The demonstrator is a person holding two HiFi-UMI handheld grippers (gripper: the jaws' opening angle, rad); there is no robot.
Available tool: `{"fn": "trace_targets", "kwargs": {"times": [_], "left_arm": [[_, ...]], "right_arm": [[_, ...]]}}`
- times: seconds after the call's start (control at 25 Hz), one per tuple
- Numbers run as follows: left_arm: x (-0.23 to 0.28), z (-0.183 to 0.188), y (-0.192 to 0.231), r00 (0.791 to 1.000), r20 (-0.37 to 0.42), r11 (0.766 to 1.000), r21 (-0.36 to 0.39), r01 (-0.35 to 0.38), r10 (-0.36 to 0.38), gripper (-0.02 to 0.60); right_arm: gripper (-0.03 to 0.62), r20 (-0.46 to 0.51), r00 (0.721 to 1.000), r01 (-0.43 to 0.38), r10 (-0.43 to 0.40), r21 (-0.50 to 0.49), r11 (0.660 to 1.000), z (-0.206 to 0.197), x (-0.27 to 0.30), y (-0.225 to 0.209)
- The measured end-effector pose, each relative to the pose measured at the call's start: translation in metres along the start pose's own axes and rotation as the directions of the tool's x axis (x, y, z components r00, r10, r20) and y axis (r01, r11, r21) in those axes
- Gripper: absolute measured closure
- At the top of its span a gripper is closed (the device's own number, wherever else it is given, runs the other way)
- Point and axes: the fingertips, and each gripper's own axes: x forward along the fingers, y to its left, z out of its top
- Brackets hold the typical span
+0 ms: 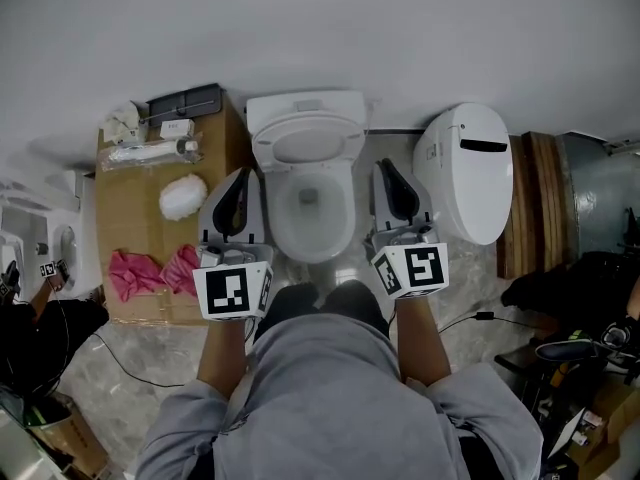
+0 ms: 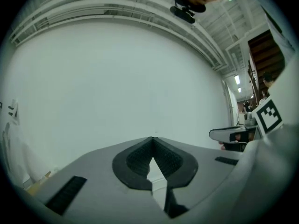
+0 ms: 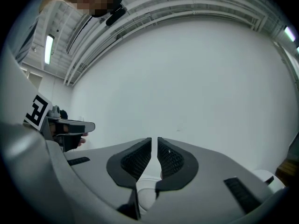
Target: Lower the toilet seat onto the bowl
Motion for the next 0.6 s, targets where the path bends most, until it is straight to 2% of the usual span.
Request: {"fn": "trace_targets", "kwargs": {"times": [0.12,0.4,0.6], "left_arm": [[0.012,-0.005,0.003,1.000,-0.007,1.000,-0.012,0.008,-0.008,0.581],[0.042,-0.008,-0.001,1.000,-0.010,1.000,-0.018,0.019,-0.019,0.581],[0.060,-0.019,-0.003,0.999,-0.040,1.000,-0.019,0.012,-0.012,0.581]], "right_arm": [[0.548,-0.025,0.999,-0.021,0.021,-0.013,1.000,-0.012,0.011,-0.003],[0.506,-0.083,0.994,-0.079,0.075,-0.047,0.996,-0.037,0.042,-0.022],[0.483,-0.139,0.983,-0.131,0.118,-0.086,0.988,-0.061,0.070,-0.035]]}}
